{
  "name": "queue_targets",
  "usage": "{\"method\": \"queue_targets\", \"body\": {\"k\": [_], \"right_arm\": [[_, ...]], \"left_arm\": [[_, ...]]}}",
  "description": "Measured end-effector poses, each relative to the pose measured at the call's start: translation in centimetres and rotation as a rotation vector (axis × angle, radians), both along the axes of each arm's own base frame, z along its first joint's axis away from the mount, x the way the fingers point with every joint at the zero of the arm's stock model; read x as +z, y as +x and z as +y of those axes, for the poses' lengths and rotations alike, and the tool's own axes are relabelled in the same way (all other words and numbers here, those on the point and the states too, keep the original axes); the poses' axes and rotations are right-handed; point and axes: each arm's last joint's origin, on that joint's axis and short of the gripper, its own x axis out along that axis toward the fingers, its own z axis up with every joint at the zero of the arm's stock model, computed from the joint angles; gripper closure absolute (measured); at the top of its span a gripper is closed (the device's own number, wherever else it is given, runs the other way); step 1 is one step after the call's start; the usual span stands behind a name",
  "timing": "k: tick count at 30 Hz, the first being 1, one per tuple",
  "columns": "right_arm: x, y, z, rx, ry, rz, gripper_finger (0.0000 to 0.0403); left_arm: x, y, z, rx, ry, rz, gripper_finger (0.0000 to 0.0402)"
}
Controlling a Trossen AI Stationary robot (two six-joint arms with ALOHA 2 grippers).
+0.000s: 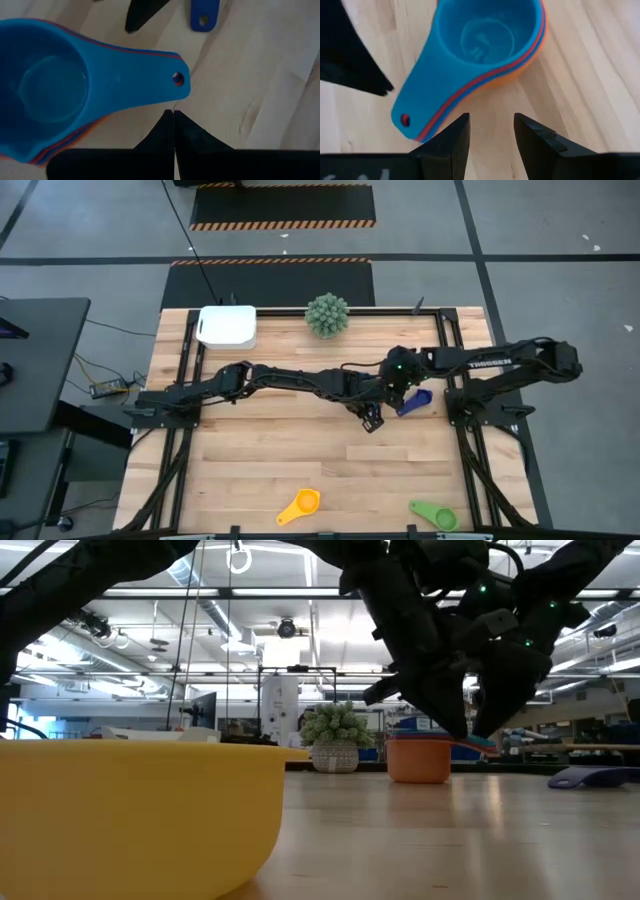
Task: Nest measuring cups in basket
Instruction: Stack the light blue measuring cup on top of the red measuring cup
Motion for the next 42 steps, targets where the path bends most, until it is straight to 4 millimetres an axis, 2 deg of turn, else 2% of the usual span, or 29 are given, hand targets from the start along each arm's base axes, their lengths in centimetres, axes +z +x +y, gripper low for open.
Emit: {"method": "queue_targets", "body": {"k": [6, 11, 20, 25, 37, 42], "right_arm": [[0.0, 0.1, -0.2, 0.042, -0.03, 0.006, 0.0243], [0.6, 0.5, -1.1, -0.002, -0.068, -0.035, 0.0243], [-1.3, 1.4, -2.7, -0.039, -0.039, -0.005, 0.0243], [-1.8, 2.6, -2.7, 0.018, 0.023, -0.078, 0.0243], [-3.5, 5.0, -2.0, 0.104, 0.091, -0.189, 0.0243], [-2.8, 5.3, -1.8, 0.18, 0.097, -0.259, 0.0247]], "left_arm": [[0.2, -0.9, -0.2, -0.016, -0.008, 0.079, 0.0401], [3.0, -2.6, -0.5, -0.038, 0.019, 0.13, 0.0401], [7.0, -5.9, 0.1, 0.028, 0.102, 0.239, 0.0401], [8.7, -7.1, 0.2, 0.057, 0.126, 0.25, 0.0401], [9.2, -7.8, 0.3, 0.072, 0.149, 0.286, 0.0401], [9.3, -7.9, 0.1, 0.08, 0.173, 0.283, 0.04]]}}
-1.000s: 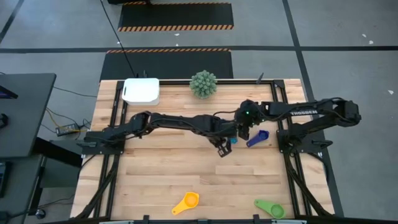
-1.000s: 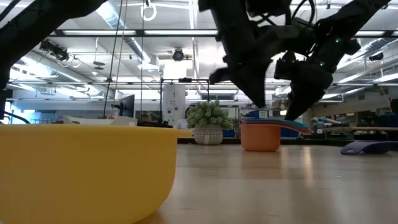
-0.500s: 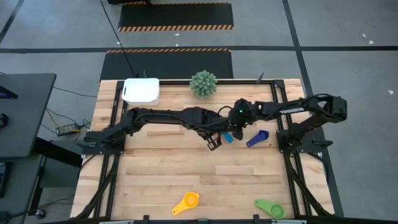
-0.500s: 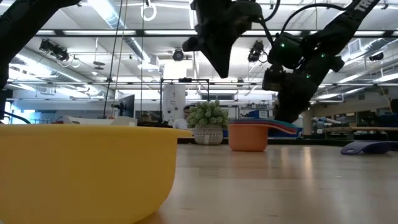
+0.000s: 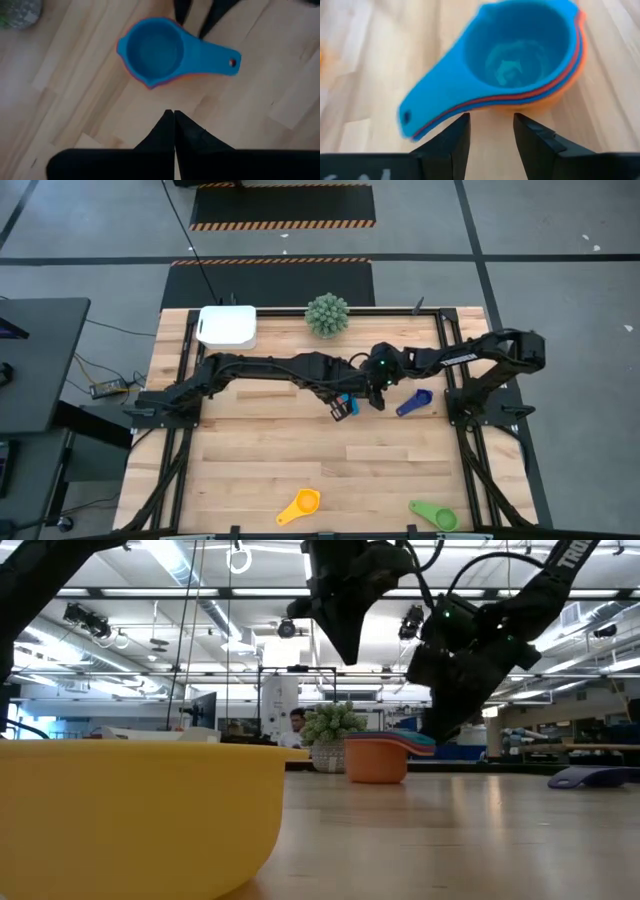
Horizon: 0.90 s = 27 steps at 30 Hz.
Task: Nest measuring cups in basket
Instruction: Stack the light blue measuring cup on top of the red measuring cup, then stack the yellow measuring cup on top of the light blue measuring cup
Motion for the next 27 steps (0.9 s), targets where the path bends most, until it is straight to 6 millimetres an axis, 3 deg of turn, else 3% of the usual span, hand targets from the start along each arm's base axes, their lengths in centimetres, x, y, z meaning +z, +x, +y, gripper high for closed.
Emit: {"method": "queue_targets", "body": {"k": [5, 10, 19, 27], "right_arm": [[2.1, -0.7, 0.3, 0.038, -0.029, -0.066, 0.0258], [5.6, -2.5, 1.1, 0.071, -0.038, -0.167, 0.0266], [11.2, -6.9, 3.2, 0.111, -0.108, -0.383, 0.0267], [12.0, -9.6, 4.1, 0.114, -0.114, -0.366, 0.0268]], "left_arm": [[0.9, -0.7, -0.5, 0.014, 0.006, -0.006, 0.0399], [2.7, -2.3, -2.4, 0.01, -0.044, 0.003, 0.0399], [4.0, -5.1, -8.4, 0.037, -0.095, 0.04, 0.0398], [4.0, -6.7, -14.0, 0.018, -0.133, 0.007, 0.0397]]}}
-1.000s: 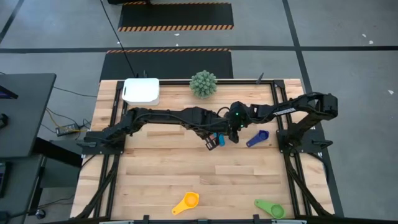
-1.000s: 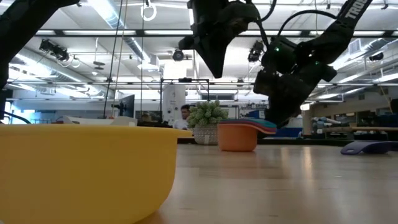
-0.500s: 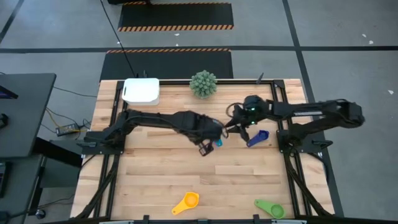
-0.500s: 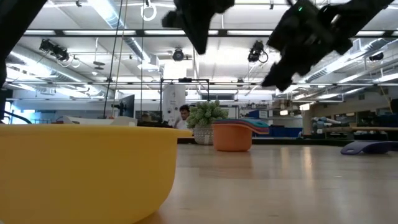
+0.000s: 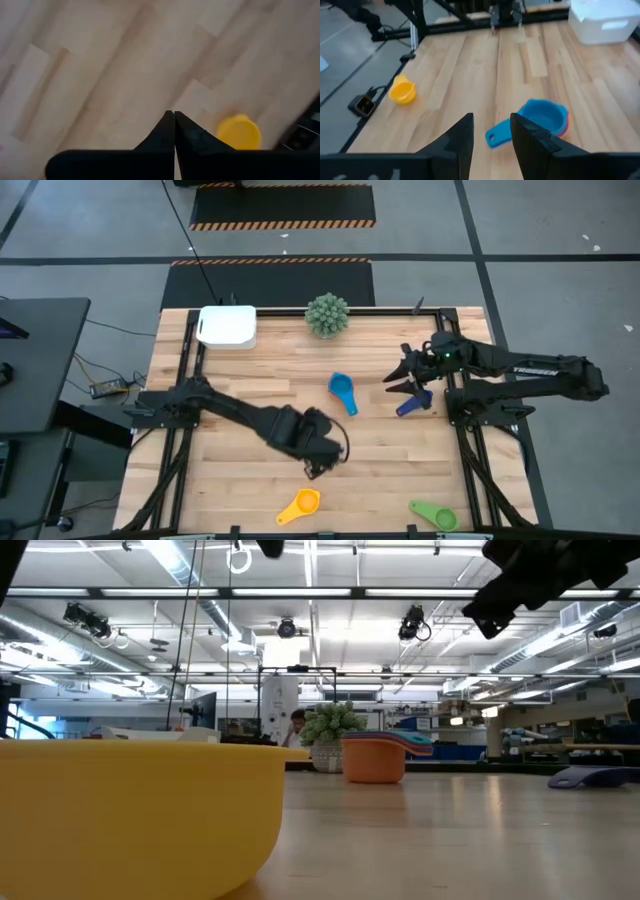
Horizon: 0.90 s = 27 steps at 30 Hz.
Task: Nest measuring cups in basket
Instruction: Stack the yellow measuring cup on top of the light blue measuring cup
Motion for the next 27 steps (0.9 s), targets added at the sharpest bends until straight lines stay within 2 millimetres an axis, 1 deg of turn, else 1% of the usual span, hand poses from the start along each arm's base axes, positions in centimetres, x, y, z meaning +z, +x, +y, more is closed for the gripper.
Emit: {"method": "queue_targets", "body": {"k": [3, 5, 9, 12, 14, 17, 21, 25, 27], "right_arm": [[-0.2, -0.5, 0.3, 0.023, 0.006, 0.031, 0.0268], [-0.3, -0.9, 0.6, 0.083, -0.011, 0.036, 0.0268], [-0.1, -1.3, 1.2, 0.221, -0.027, 0.005, 0.0268], [0.0, -1.4, 1.4, 0.256, -0.024, -0.01, 0.0268], [0.0, -1.4, 1.5, 0.262, -0.024, -0.011, 0.0268], [0.0, -1.4, 1.5, 0.268, -0.022, -0.006, 0.0268], [0.0, -1.4, 1.6, 0.274, -0.022, -0.007, 0.0269], [0.0, -1.4, 1.6, 0.27, -0.024, -0.006, 0.0268], [0.0, -1.4, 1.6, 0.27, -0.025, -0.006, 0.0269]], "left_arm": [[0.0, -0.6, -1.4, 0.027, -0.017, -0.008, 0.0397], [0.0, -0.9, -2.2, 0.029, -0.022, -0.012, 0.0397], [-0.6, -1.3, -3.7, 0.0, -0.018, 0.0, 0.0397], [-1.3, -1.2, -4.8, -0.013, -0.031, -0.005, 0.0397], [-1.8, -1.1, -5.3, 0.022, -0.047, 0.008, 0.0397], [-2.0, -1.1, -5.3, 0.101, -0.066, 0.007, 0.0392], [-2.6, -0.7, -5.2, 0.13, -0.065, 0.012, 0.0365], [-3.5, -0.1, -5.5, 0.198, -0.078, 0.007, 0.0325], [-4.2, 0.1, -5.9, 0.199, -0.094, 0.021, 0.0304]]}}
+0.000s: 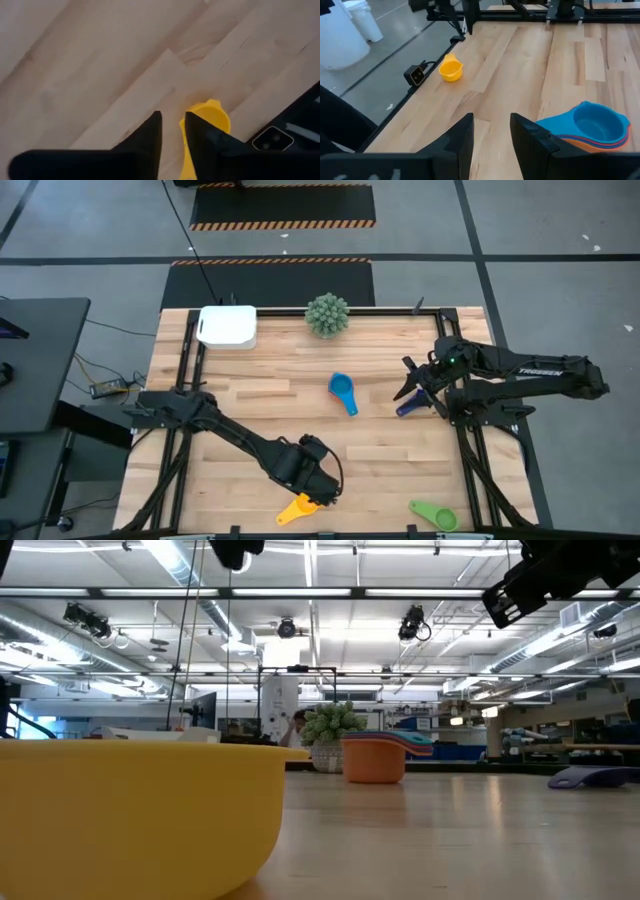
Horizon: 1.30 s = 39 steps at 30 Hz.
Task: Nest measuring cups in basket
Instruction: Stack the yellow measuring cup on top of the light blue measuring cup
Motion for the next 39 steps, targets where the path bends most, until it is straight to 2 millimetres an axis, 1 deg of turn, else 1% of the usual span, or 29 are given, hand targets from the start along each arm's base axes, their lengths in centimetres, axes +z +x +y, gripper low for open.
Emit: {"method": "queue_targets", "body": {"k": [3, 6, 11, 17, 21, 24, 27, 33, 39], "right_arm": [[0.1, 0.0, 0.0, 0.0, -0.002, -0.01, 0.0268], [0.2, -0.1, 0.0, 0.0, -0.003, -0.019, 0.0269], [0.3, -0.3, 0.0, -0.003, -0.001, -0.022, 0.0268], [0.5, -0.3, 0.1, -0.004, -0.002, -0.04, 0.0268], [0.6, -0.4, 0.1, -0.005, -0.003, -0.049, 0.0269], [0.6, -0.4, 0.1, -0.005, -0.002, -0.054, 0.0268], [0.6, -0.4, 0.1, -0.005, -0.002, -0.053, 0.0269], [0.6, -0.4, 0.1, -0.006, -0.002, -0.054, 0.0269], [0.6, -0.4, 0.1, -0.005, -0.004, -0.055, 0.0269]], "left_arm": [[-1.1, 0.3, -0.7, -0.019, -0.006, 0.019, 0.028], [-2.2, 0.7, -1.5, -0.07, -0.003, 0.018, 0.0271], [-3.4, 1.4, -2.8, -0.196, -0.035, -0.014, 0.0269], [-5.3, 1.6, -3.5, -0.243, -0.053, 0.043, 0.0269], [-6.6, 1.6, -4.4, -0.355, -0.036, 0.069, 0.0269], [-6.9, 1.3, -4.9, -0.463, -0.03, 0.081, 0.0269], [-6.9, 1.3, -4.8, -0.535, 0.0, 0.076, 0.0269], [-6.9, 1.3, -4.7, -0.599, 0.036, 0.087, 0.0269], [-6.9, 1.3, -4.6, -0.626, 0.074, 0.079, 0.0269]]}}
